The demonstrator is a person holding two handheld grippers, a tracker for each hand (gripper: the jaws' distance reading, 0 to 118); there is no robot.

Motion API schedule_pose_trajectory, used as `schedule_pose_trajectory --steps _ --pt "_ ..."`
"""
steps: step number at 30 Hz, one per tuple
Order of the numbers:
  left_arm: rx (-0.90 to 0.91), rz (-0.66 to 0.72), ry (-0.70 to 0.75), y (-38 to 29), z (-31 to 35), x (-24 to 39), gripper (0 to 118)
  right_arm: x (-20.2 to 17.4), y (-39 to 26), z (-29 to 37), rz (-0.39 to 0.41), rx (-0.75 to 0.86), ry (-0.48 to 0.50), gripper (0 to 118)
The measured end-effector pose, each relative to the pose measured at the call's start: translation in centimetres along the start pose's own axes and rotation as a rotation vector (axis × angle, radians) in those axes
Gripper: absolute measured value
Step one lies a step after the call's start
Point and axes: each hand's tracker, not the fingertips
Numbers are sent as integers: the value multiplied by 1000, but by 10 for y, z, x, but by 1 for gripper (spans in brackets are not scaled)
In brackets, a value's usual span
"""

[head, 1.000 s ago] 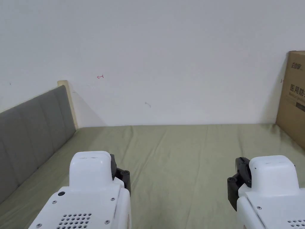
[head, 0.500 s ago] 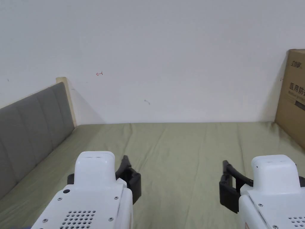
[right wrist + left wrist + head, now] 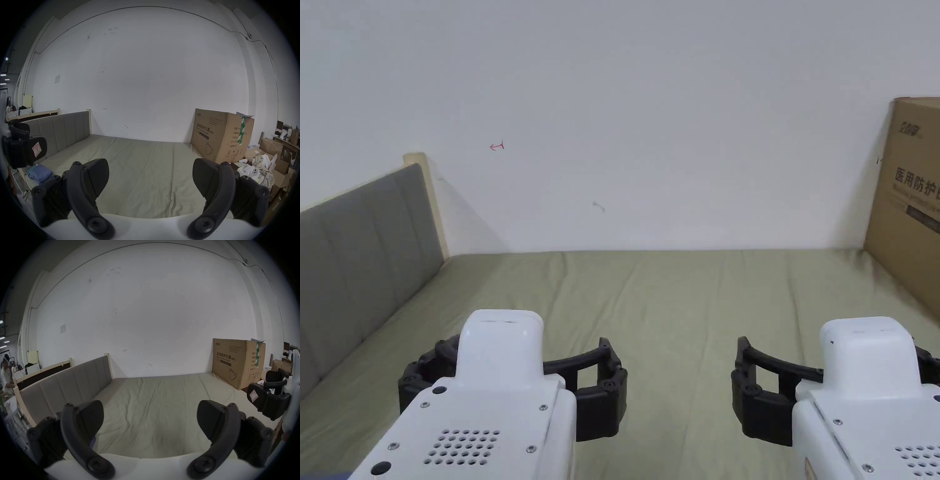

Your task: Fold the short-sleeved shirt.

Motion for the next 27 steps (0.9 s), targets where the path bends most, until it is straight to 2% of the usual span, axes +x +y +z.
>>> schedule_pose_trajectory --steps 2,5,7,11,18,21,27 --pt "-29 35 -31 0 -4 -1 113 -2 -1 0 9 8 -15 106" --pt "-54 50 -35 -1 -7 -1 113 -2 0 1 14 9 -23 106" --pt "-32 36 15 -1 -5 1 113 -2 0 0 17 6 -26 106" --pt "-20 61 -38 4 -1 -1 113 0 -1 -4 -4 -7 -27 106" --pt "-60 92 -53 9 -5 4 113 -3 -4 -9 8 -22 -25 106" --pt "-64 117 -64 7 -11 2 113 -2 -4 -12 -13 -35 -6 106" --pt "-41 47 -11 3 -10 6 113 -2 -5 -13 -3 -36 -25 106"
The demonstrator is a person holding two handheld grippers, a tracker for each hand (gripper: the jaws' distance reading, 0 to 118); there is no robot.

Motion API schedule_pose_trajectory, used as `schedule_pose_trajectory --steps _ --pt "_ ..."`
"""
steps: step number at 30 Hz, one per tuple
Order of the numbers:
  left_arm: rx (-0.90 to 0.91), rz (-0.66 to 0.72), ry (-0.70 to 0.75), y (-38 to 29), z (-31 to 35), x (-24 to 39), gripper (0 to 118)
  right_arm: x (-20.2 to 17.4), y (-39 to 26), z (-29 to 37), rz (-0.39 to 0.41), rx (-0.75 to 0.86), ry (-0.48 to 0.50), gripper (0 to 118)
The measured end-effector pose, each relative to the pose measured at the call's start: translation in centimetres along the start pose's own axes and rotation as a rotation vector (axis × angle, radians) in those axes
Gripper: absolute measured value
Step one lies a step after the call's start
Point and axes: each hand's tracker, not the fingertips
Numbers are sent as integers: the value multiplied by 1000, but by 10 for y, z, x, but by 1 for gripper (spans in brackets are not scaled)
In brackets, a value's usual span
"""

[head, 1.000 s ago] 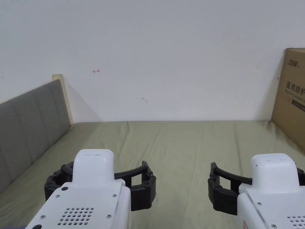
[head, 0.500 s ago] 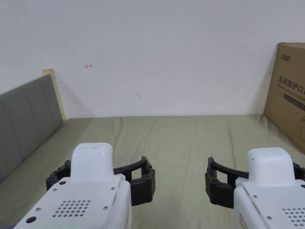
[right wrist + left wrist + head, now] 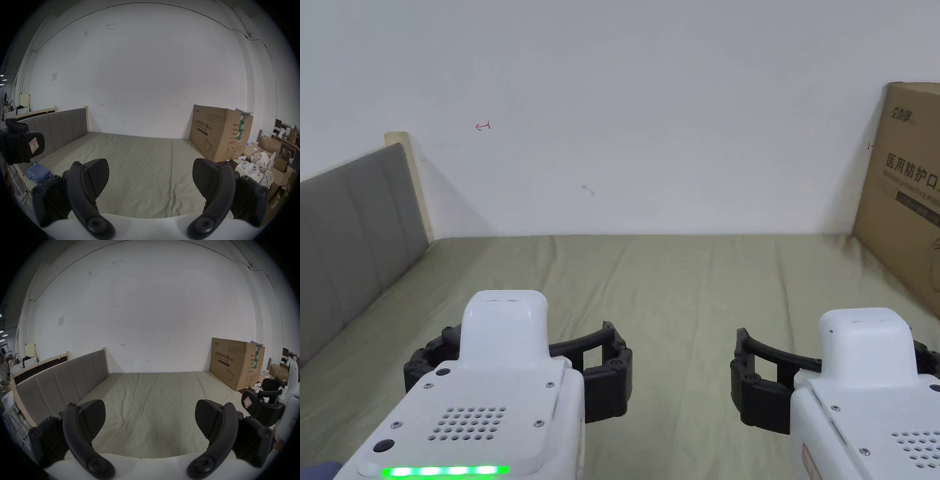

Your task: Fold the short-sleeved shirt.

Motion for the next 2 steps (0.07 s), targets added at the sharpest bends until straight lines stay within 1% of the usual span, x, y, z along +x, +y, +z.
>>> schedule_pose_trajectory --steps 2 --pt "11 -11 19 0 0 0 113 0 0 0 -6 -3 4 106"
